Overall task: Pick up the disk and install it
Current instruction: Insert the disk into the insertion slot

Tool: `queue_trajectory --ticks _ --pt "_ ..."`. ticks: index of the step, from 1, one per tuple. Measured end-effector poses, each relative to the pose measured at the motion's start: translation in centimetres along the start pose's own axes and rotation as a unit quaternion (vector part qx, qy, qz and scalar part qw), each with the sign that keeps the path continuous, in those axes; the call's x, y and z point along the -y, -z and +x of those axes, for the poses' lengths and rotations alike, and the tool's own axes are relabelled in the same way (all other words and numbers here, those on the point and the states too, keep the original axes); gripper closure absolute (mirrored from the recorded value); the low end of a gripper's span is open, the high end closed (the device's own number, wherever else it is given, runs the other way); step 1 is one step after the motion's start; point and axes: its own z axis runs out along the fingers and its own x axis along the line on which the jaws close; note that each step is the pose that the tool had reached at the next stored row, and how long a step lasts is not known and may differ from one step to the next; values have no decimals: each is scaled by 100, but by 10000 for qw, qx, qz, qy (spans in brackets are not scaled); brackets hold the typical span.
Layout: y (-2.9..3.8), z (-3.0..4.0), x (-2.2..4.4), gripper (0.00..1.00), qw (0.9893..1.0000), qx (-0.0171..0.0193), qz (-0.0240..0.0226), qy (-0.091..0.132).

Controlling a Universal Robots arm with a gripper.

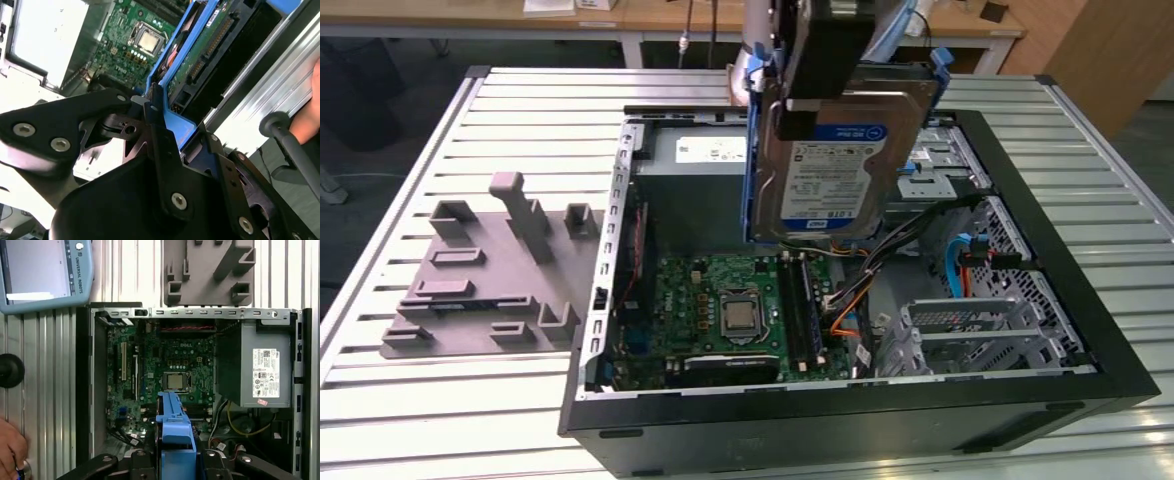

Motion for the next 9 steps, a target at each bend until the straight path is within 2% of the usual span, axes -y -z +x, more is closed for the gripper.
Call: queue_trajectory --ticks 2,4,6,9 --pt "-8 7 76 64 10000 0 0 0" --pt "-17 20 122 64 10000 -1 0 0" --pt "-34 54 131 64 10000 0 2 0" --pt "-61 153 133 64 10000 1 16 0"
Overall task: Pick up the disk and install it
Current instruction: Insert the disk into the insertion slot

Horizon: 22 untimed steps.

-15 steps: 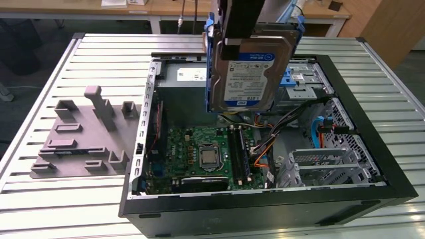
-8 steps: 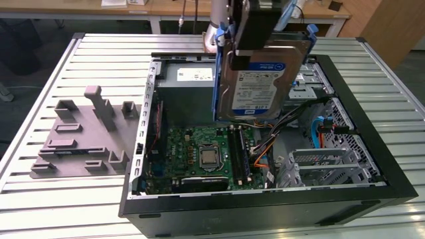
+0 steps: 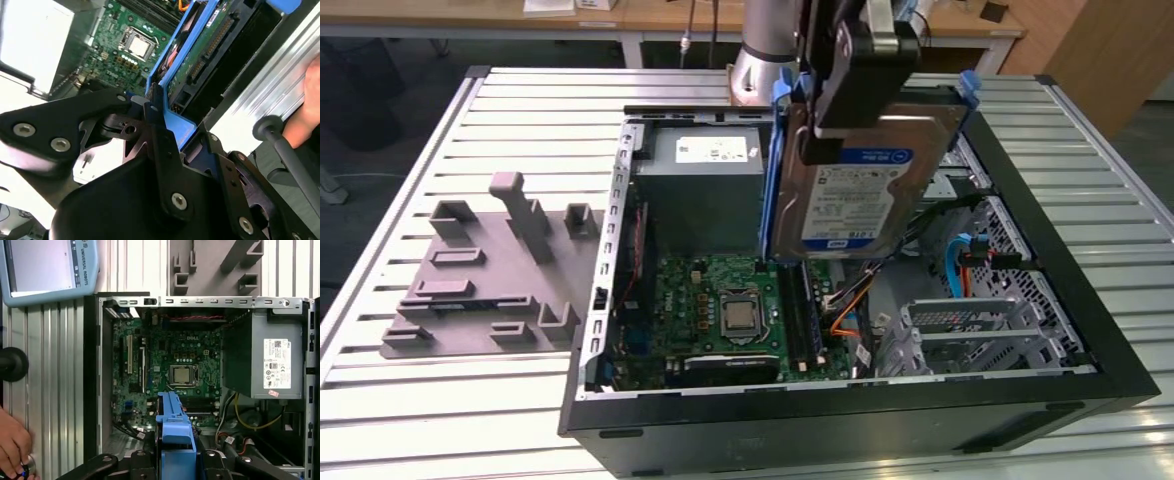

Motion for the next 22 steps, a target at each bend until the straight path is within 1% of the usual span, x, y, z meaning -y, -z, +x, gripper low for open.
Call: queue_trajectory --ticks 3,5,6,11,15,22 --pt "-25 110 3 64 10000 0 11 0" --pt "-39 163 21 64 10000 0 13 -1" --pt "-44 181 39 64 10000 -1 13 -1" --pt "-72 245 167 64 10000 0 13 -1" --pt "-93 325 194 64 10000 -1 13 0" --pt "-95 332 196 64 10000 0 13 0"
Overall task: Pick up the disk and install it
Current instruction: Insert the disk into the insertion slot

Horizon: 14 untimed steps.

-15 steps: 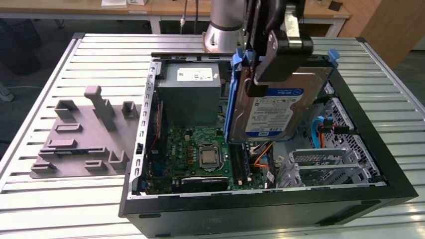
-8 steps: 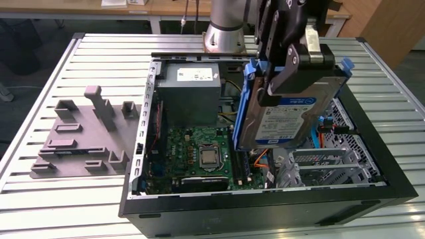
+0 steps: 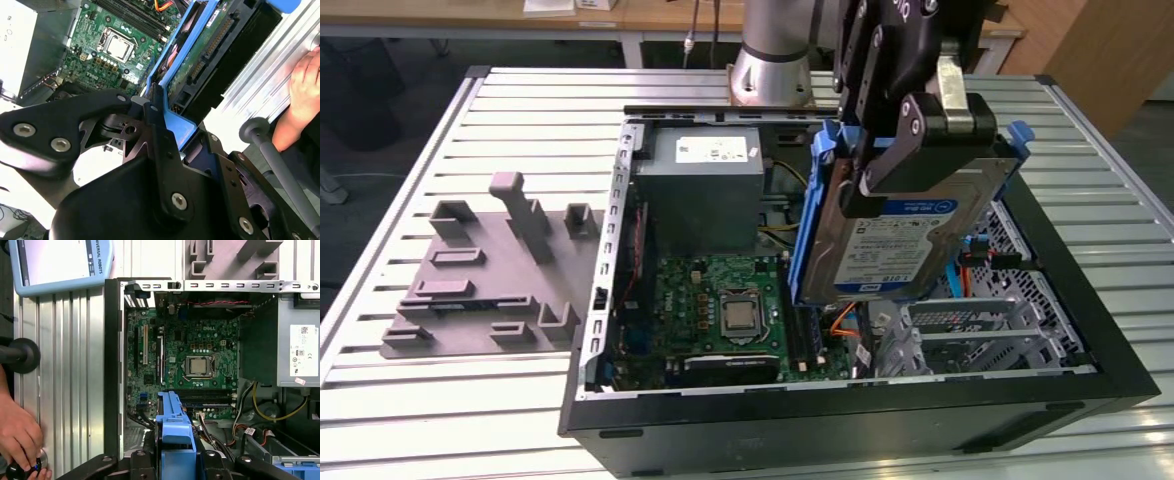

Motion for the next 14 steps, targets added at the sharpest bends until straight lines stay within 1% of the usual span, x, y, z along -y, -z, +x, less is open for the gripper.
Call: queue_trajectory --ticks 5,7,12,14 --pt "0 1 2 64 10000 0 0 0" --pt "0 2 12 64 10000 0 0 1" --pt "-5 8 116 64 10000 0 0 0" --pt "-10 16 135 64 10000 0 0 0"
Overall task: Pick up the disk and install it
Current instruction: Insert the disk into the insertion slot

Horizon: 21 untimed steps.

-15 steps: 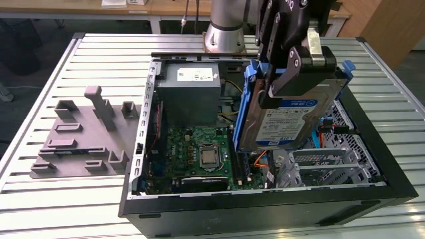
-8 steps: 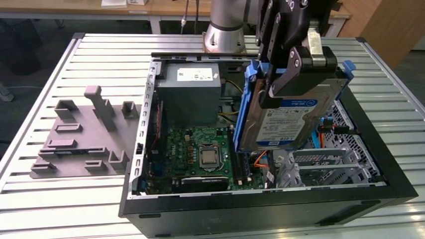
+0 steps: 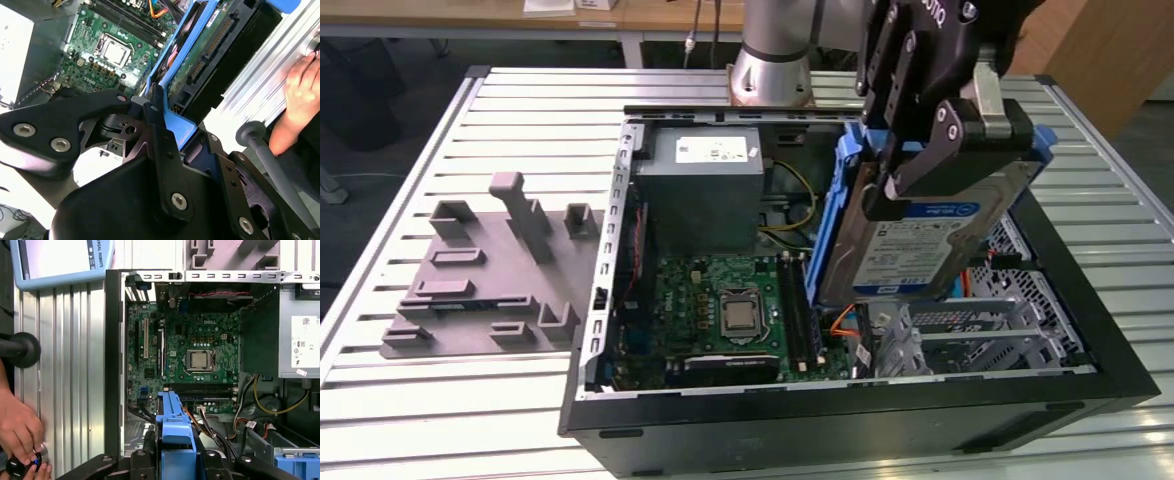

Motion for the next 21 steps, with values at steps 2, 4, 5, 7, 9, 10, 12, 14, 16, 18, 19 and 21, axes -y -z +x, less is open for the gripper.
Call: queue_trajectory --ticks 2,4,5,7,9,10,12,14,16,18,19,21 --pt "-5 18 8 64 10000 0 0 0" --pt "-9 46 13 64 10000 0 0 0" --pt "-10 59 16 64 10000 0 0 0" --pt "-15 75 30 64 10000 0 0 0" --pt "-20 81 71 64 10000 0 0 0" --pt "-23 81 102 64 10000 0 0 0" --pt "-31 81 166 64 10000 -1 0 0" --pt "-43 80 229 64 10000 -1 0 0" --pt "-61 79 279 64 10000 0 0 -2" --pt "-87 79 291 64 10000 0 -1 -43" --pt "-98 78 307 64 10000 0 -1 -51" --pt "-114 77 362 64 10000 -1 -1 -52"
